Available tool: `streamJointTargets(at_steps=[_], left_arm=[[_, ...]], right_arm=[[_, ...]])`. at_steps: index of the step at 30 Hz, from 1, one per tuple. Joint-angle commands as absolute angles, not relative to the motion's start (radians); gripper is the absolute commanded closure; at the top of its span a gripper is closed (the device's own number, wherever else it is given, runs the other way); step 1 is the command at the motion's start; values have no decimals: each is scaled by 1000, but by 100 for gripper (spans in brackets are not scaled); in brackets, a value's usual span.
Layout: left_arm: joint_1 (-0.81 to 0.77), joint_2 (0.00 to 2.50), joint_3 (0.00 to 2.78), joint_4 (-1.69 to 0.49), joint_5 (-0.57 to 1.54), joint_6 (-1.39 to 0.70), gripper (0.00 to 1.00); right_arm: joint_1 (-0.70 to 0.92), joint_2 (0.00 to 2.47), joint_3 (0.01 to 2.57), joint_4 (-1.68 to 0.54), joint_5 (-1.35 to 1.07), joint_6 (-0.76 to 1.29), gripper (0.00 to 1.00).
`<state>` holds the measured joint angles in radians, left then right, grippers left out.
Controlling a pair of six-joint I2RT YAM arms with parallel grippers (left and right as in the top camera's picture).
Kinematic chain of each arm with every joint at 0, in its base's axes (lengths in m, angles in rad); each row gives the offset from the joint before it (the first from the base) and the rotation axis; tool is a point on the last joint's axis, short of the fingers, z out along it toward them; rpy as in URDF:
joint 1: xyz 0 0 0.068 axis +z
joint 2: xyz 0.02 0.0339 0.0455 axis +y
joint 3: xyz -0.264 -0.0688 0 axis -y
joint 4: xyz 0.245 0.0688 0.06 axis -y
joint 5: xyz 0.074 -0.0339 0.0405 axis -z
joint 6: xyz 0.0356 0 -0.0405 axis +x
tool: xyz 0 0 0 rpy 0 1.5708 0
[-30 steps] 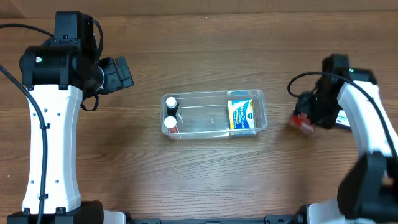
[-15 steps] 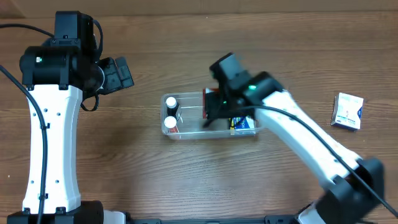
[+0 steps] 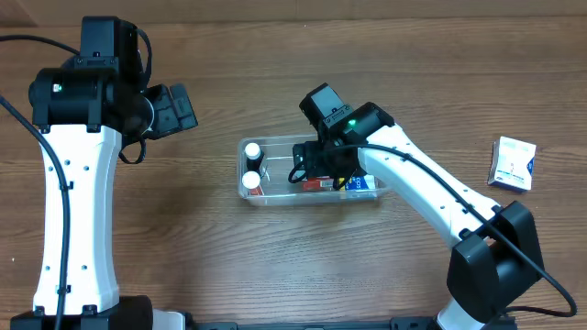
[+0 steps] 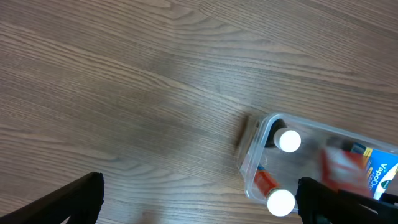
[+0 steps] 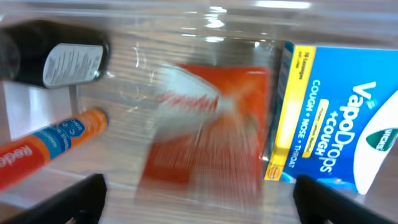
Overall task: Pack container
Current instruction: 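Lower the Panadol box into the container beside the blue box, release, then grasp the white Beiersdorf box with the right gripper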
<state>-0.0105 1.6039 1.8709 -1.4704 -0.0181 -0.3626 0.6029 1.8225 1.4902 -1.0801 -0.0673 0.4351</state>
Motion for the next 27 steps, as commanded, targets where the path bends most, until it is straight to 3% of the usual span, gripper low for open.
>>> streamJointTargets(at_steps=[1, 9, 11, 14, 19, 27], left_arm=[[-6, 1597, 1882, -1470, -10, -343, 0], [-6, 1597, 1882, -1485, -11, -336, 0], [-6, 1597, 1882, -1485, -11, -336, 0], [-6, 1597, 1882, -1485, -10, -336, 0], [-6, 1597, 1882, -1485, -10, -336, 0], [-6, 1597, 1882, -1484, -10, -336, 0]], right_arm=[[601, 1818, 1489, -1078, -62, 440, 0], [557, 1646, 1642, -1182, 168, 449, 0], [436, 1540, 1731, -1218, 210, 453, 0], [92, 1473, 1756, -1236, 194, 359, 0], [-368, 1657, 1753, -1243, 94, 128, 0], [-523, 2044, 1753, -1216, -32, -38, 0]])
